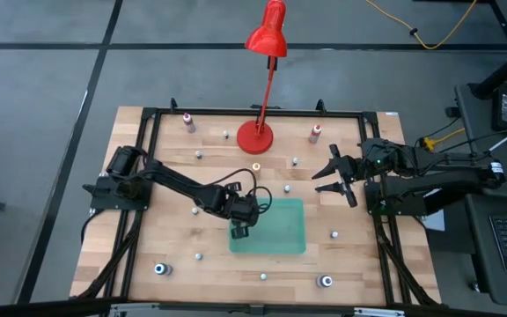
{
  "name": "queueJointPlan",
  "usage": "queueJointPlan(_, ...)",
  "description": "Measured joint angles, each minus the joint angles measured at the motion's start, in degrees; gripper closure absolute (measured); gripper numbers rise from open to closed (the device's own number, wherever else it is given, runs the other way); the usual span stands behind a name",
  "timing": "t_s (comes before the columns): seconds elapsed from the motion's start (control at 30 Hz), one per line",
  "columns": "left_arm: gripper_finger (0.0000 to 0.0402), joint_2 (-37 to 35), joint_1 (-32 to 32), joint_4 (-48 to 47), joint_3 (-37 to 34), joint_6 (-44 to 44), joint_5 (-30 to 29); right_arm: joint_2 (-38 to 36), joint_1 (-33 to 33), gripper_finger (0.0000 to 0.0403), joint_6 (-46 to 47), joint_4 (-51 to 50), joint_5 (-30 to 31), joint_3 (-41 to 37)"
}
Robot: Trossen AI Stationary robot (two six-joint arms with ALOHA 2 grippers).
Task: Pick & Place food coloring
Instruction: Put the small black food coloring bottle into the blue bin, then put the small green food coloring bottle into the blue bin
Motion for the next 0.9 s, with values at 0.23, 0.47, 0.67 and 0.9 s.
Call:
queueJointPlan(0.23,0.0345,1.2,0.0,1.8,0.2,0.4,0.4,0.0,0.0,0.024,0.0,-0.4,0.0,0.0)
queueJointPlan(0.47,0.0331,1.3,0.2,1.6,0.2,-1.1,0.4,0.0,0.0,0.024,0.2,-0.5,-0.8,0.0)
queueJointPlan(0.67,0.0308,1.5,0.3,1.2,0.1,-1.9,0.5,0.0,0.0,0.024,0.3,-0.5,-0.9,0.0)
queueJointPlan(0.9,0.0284,0.8,0.3,-1.8,0.4,-2.5,0.4,0.0,0.0,0.024,1.4,-0.5,-0.9,0.0)
